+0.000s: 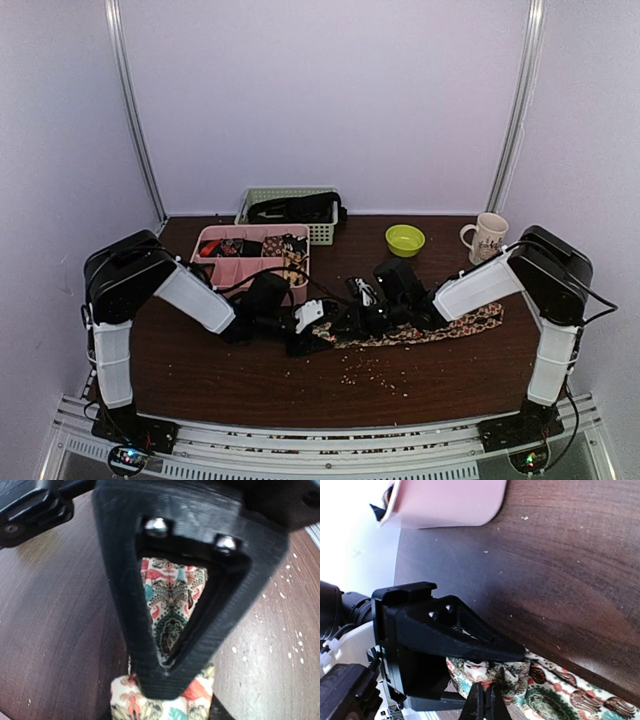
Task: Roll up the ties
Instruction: Roll the tie at the center of the board.
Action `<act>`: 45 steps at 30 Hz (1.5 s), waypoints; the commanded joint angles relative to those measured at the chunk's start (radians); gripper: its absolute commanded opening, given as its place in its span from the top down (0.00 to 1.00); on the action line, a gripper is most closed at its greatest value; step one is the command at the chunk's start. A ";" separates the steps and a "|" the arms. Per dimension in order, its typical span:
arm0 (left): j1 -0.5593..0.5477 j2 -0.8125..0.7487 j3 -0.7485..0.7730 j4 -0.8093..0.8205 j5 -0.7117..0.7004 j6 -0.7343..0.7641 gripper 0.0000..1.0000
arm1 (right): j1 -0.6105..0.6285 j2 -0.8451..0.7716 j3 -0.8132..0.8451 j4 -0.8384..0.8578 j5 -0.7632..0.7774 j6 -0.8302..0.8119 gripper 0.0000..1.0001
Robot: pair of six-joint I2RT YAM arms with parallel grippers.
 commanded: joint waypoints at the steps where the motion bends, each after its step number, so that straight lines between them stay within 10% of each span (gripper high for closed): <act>1: -0.001 -0.027 -0.061 -0.043 -0.014 0.012 0.47 | -0.008 0.021 0.033 -0.096 0.033 -0.062 1.00; 19: 0.031 -0.041 -0.213 0.439 0.009 -0.170 0.36 | -0.019 0.058 -0.031 -0.133 0.086 -0.129 1.00; 34: -0.021 0.065 -0.053 0.371 0.045 -0.186 0.60 | -0.020 0.056 -0.035 -0.104 0.072 -0.110 1.00; 45: -0.023 0.130 0.036 0.103 -0.026 -0.102 0.60 | -0.017 0.015 -0.055 -0.050 0.047 -0.093 1.00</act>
